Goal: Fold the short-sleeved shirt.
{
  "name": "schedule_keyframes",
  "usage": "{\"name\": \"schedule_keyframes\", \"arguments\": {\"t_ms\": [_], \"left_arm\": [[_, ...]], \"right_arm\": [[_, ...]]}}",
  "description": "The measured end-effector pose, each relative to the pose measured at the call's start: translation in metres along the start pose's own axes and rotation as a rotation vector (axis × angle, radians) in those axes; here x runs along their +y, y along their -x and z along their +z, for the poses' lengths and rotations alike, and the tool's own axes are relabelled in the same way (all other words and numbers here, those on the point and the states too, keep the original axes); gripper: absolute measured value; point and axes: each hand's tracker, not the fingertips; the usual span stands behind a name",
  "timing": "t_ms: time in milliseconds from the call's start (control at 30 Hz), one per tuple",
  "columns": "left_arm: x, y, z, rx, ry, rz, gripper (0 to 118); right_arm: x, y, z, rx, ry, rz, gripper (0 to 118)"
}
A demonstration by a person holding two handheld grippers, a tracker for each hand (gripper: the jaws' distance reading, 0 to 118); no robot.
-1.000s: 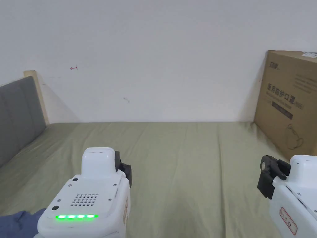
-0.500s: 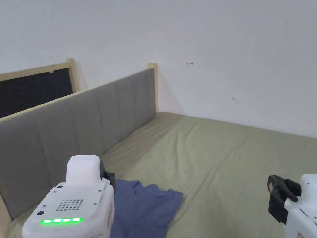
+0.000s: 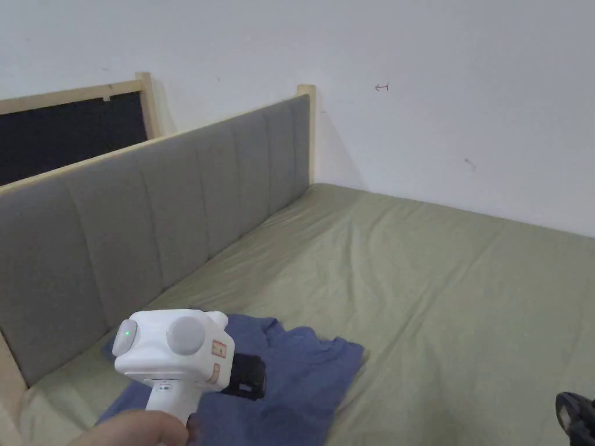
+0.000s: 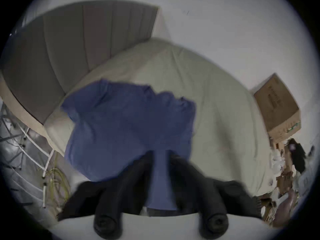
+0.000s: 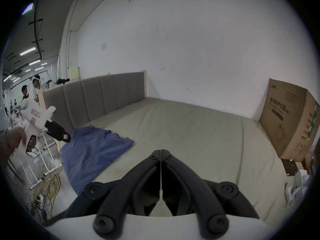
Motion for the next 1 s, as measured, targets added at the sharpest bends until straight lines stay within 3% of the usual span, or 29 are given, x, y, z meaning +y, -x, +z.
{"name": "schedule_keyframes", "arguments": {"t_ms": [33,67,100,267,333,367,433,667,700,767,800,867,900,933,1000], "left_arm": [[0.005,0.002,-0.017,-0.009,0.040,0.001,44],[0.010,0.004,-0.030,-0.011,0.059,0.003,79],[0.012,0.002,-0.049,-0.008,0.109,0.012,104],[0.007,0.010,-0.133,0.001,0.237,0.042,106],[-0.005,-0.006,-0.133,-0.037,0.118,-0.005,113],[-0.005,-0.012,-0.135,0.054,0.114,-0.034,118],[-0.006,-0.023,-0.136,0.110,0.113,-0.019,118],[-0.020,-0.015,-0.108,0.110,0.078,-0.048,118],[-0.023,-0.014,-0.101,0.099,0.055,-0.053,117],[-0.023,-0.015,-0.089,0.085,-0.027,-0.104,101],[-0.025,-0.013,-0.078,0.087,-0.061,-0.116,84],[-0.032,-0.002,-0.058,0.117,-0.086,-0.150,16],[-0.034,0.007,-0.046,0.098,-0.111,-0.147,0],[-0.035,0.015,-0.030,0.016,-0.166,-0.128,0],[-0.037,0.022,0.000,-0.014,-0.250,-0.113,0]], "right_arm": [[-0.003,-0.001,-0.002,-0.006,0.019,0.006,0],[-0.006,-0.003,-0.003,-0.011,0.033,0.012,0],[-0.009,-0.004,-0.004,-0.012,0.048,0.017,0],[-0.020,-0.011,-0.012,-0.013,0.099,0.026,0],[-0.024,-0.012,-0.017,-0.014,0.122,0.019,0],[-0.025,-0.012,-0.019,-0.013,0.129,0.014,0],[-0.027,-0.013,-0.023,-0.009,0.137,0.005,0],[-0.022,-0.007,-0.024,0.023,0.127,0.004,0],[-0.021,-0.007,-0.022,0.027,0.122,0.005,0],[-0.020,-0.007,-0.018,0.032,0.113,0.005,0],[-0.020,-0.008,-0.015,0.035,0.108,0.004,0],[-0.021,-0.010,-0.010,0.037,0.101,0.000,0],[-0.022,-0.012,-0.009,0.037,0.099,-0.002,0],[-0.022,-0.013,-0.006,0.036,0.098,-0.003,0],[-0.023,-0.017,-0.003,0.032,0.095,-0.006,0]]}}
